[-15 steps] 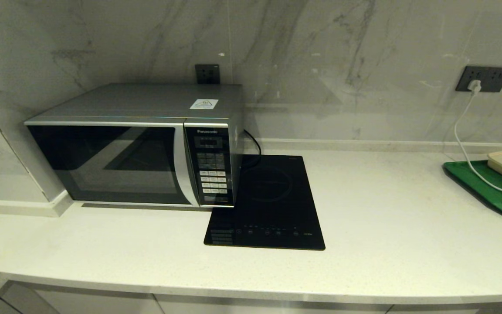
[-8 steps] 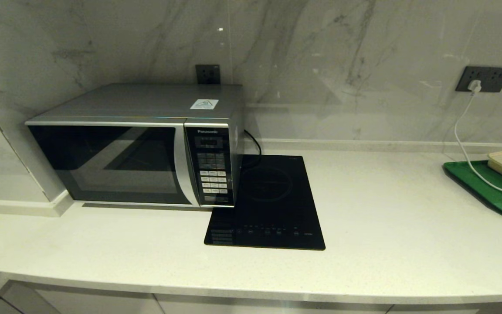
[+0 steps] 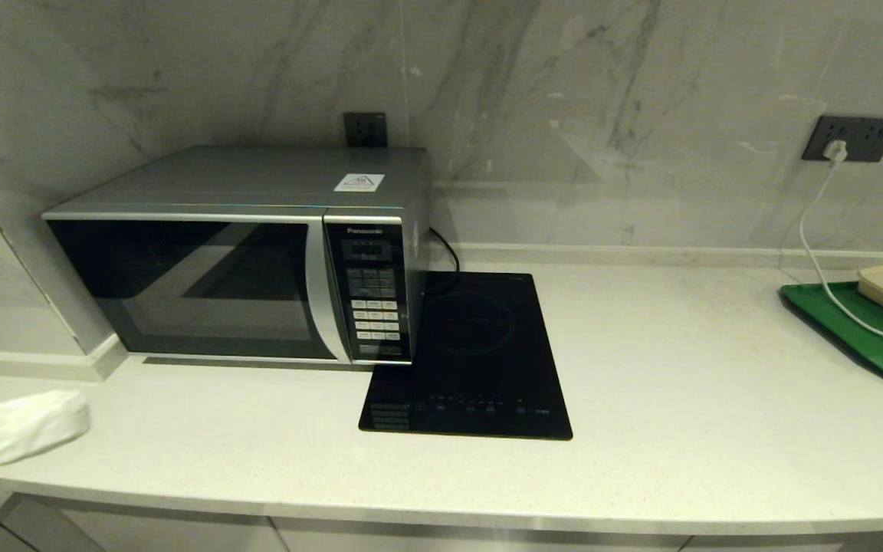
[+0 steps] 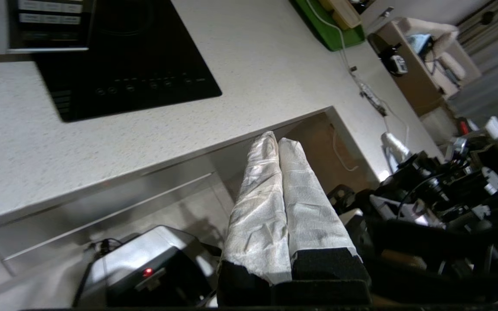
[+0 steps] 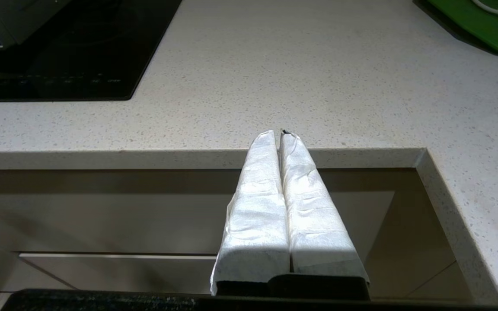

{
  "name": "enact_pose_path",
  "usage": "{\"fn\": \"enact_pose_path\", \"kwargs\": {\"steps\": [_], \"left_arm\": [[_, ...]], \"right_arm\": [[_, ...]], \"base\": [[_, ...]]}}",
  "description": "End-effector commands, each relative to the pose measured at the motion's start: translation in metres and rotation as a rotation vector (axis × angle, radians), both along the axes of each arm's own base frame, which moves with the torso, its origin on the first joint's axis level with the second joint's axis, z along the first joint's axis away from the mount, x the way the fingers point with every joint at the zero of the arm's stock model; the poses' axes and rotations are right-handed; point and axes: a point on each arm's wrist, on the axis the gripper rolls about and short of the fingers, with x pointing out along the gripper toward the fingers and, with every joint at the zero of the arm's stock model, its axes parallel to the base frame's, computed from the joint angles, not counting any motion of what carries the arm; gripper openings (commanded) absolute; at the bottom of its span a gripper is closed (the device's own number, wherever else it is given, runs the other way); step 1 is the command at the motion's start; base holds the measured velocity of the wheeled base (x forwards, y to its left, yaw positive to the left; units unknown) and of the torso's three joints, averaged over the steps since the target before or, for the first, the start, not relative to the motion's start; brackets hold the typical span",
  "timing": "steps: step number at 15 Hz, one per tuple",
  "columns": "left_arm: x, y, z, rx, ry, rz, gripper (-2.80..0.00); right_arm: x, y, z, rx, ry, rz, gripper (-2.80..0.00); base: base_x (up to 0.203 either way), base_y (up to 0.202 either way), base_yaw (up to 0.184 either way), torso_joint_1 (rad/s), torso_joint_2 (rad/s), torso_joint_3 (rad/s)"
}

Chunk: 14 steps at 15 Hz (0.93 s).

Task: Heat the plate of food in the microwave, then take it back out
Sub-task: Open the microwave oven

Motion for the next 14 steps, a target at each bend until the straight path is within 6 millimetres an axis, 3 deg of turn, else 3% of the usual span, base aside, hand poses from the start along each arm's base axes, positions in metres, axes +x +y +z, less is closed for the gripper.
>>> {"fn": "enact_pose_path", "kwargs": {"steps": [1, 5, 7, 14], "left_arm": [[0.058, -0.010, -0.010, -0.024, 0.123, -0.049, -2.80], [0.113, 0.030, -0.033, -0.134, 0.157, -0.112, -2.80], [0.138, 0.050, -0.055, -0.139, 0.156, -0.142, 0.00], [0.202, 0.074, -0.129, -0.050, 0.121, -0.233, 0.00]], "right_arm": [[0.000, 0.000, 0.000, 0.000, 0.002, 0.000, -2.80], [0.000, 0.000, 0.000, 0.000, 0.002, 0.000, -2.80], [0.000, 0.000, 0.000, 0.000, 0.002, 0.000, -2.80], [0.000, 0.000, 0.000, 0.000, 0.002, 0.000, -2.80]], "base": [[0.000, 0.000, 0.000, 0.000, 0.00, 0.000], [0.000, 0.000, 0.000, 0.000, 0.00, 0.000], [0.000, 0.000, 0.000, 0.000, 0.00, 0.000], [0.000, 0.000, 0.000, 0.000, 0.00, 0.000]]}}
